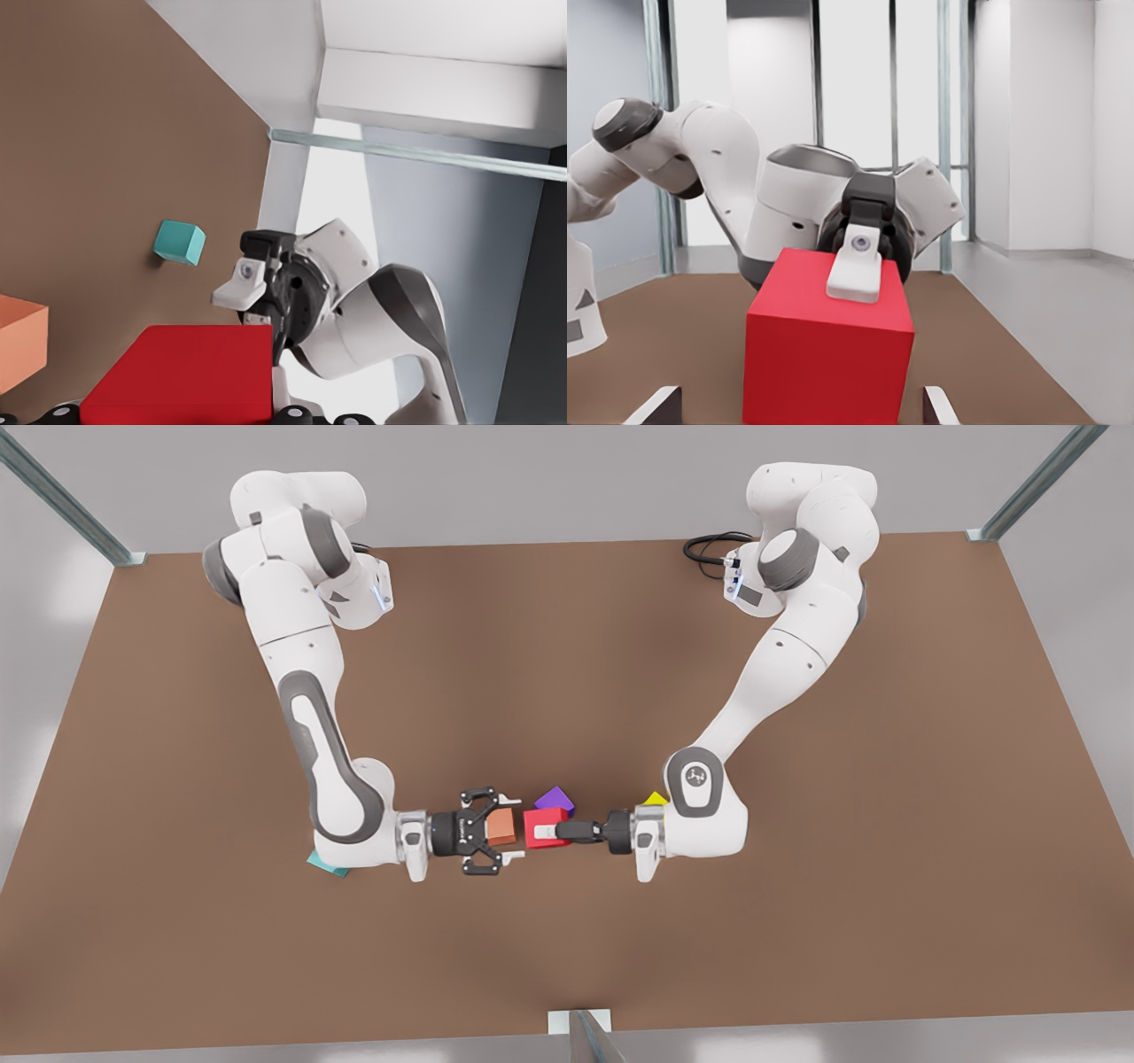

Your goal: Pick up red wooden cube and pass to hand red wooden cube and place in blue wooden cube

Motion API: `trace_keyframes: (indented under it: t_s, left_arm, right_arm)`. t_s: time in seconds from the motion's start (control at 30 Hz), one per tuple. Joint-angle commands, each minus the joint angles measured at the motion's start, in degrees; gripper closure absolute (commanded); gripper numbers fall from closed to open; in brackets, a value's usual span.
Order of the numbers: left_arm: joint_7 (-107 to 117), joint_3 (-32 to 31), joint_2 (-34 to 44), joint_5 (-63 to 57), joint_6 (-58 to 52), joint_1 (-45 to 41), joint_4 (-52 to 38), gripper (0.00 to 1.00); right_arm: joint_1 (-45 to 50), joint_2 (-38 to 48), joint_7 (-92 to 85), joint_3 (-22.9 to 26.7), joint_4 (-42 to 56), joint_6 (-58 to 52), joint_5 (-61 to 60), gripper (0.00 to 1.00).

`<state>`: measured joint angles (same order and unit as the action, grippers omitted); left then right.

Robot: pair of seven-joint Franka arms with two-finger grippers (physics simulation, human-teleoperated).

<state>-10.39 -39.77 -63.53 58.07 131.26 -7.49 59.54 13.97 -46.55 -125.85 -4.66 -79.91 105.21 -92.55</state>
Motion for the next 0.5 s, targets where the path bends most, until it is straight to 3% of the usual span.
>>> trace_keyframes:
  t_s: [0.0, 0.47]
  left_arm:
    - [-6.0, 0.0, 0.1, 1.2, -0.1, -0.1, 0.0, 0.46]
    - [-6.1, 0.0, -1.5, 1.2, 1.6, -2.2, -2.5, 0.46]
  right_arm:
    - [0.3, -0.2, -11.6, -0.1, 0.5, 1.0, -0.6, 0.00]
    - [1.5, -1.3, -11.5, -1.0, 0.5, 1.8, -2.8, 0.00]
